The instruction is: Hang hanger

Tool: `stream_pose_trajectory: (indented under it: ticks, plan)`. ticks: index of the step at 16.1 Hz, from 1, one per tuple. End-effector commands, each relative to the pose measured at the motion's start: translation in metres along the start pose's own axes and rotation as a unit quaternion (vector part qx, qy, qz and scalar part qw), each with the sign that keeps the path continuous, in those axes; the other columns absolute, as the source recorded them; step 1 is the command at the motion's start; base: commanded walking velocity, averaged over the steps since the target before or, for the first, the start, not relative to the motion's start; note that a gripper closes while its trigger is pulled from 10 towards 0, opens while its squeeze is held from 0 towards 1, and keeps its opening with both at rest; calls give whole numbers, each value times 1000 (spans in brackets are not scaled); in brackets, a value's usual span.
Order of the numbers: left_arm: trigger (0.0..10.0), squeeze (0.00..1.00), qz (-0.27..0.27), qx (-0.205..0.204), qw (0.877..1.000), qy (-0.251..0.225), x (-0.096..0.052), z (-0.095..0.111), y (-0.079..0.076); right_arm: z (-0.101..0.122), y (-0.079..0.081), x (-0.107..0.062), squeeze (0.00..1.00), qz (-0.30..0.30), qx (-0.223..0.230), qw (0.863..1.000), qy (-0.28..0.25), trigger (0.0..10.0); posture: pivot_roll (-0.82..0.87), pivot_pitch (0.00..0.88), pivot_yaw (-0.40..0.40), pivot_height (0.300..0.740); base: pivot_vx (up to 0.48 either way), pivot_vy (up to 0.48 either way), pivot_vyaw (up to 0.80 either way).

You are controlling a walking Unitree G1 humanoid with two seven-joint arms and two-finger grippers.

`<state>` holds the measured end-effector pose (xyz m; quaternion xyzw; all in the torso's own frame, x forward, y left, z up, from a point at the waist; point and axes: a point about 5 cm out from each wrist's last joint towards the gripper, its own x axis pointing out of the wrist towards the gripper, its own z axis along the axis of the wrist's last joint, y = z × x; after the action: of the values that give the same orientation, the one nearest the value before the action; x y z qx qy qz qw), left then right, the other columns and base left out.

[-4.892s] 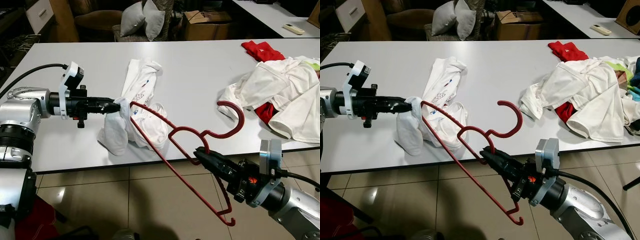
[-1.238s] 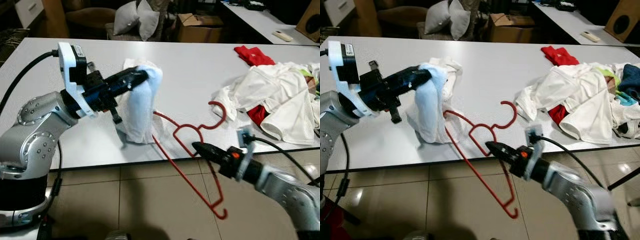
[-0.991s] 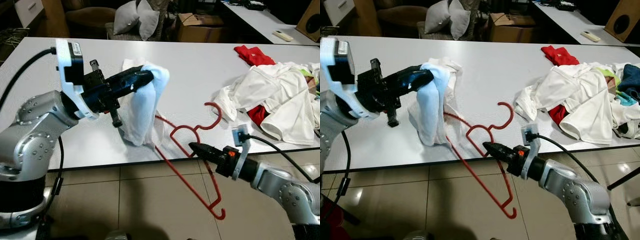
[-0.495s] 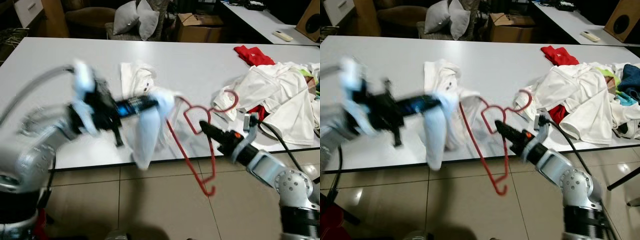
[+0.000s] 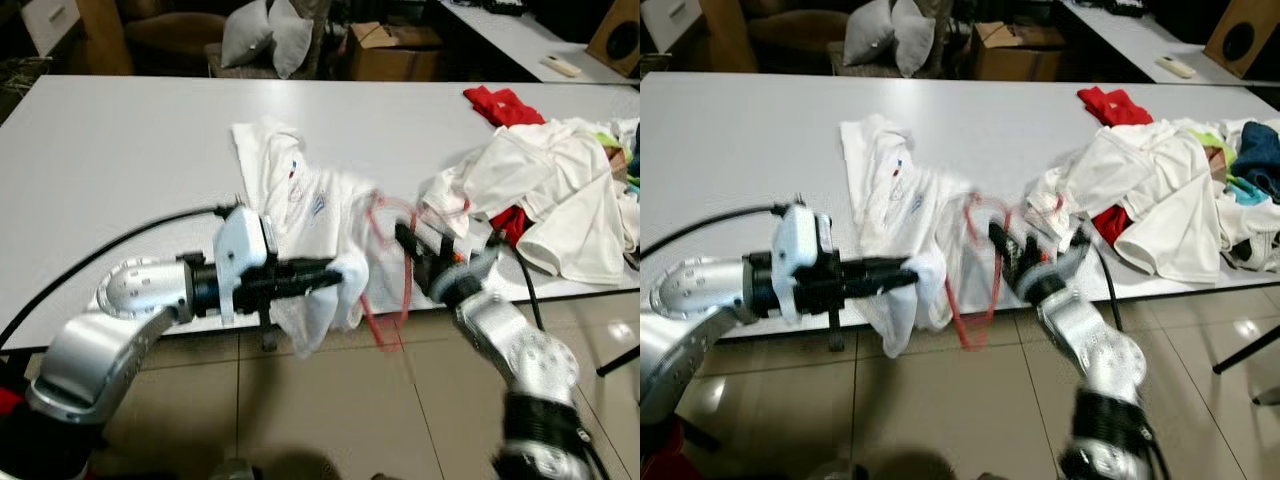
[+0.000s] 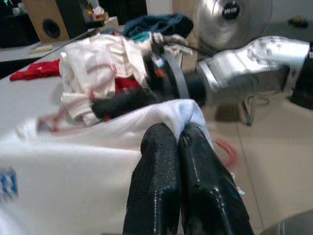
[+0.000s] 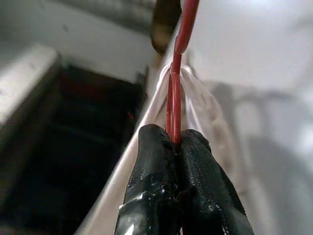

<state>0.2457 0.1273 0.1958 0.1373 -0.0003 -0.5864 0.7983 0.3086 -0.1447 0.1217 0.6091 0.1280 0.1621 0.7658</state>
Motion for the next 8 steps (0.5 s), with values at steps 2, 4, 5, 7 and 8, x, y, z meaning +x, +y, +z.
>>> stream_pose_trajectory:
  ticks: [2,4,5,7,8]
  plan:
    - [0,0,-6,7,1000,4,4,-4,-5,5,4,7,0,2,31,999,-31,10000,4,58,-56,740,0,0,0]
    - [0,0,-4,-2,1000,-8,5,-5,-7,0,11,19,0,4,42,999,-34,10000,7,57,-54,740,0,0,0]
    - [0,0,1,-14,999,-38,8,1,-7,-3,13,25,0,1,40,999,-35,10000,9,56,-58,740,0,0,0]
    - [0,0,-20,-29,998,-51,13,6,-12,-3,19,36,0,7,61,996,-59,10000,14,53,-59,740,0,0,0]
    - [0,0,-18,-24,999,-34,12,0,-13,-2,23,40,0,15,73,995,-62,10000,16,53,-58,740,0,0,0]
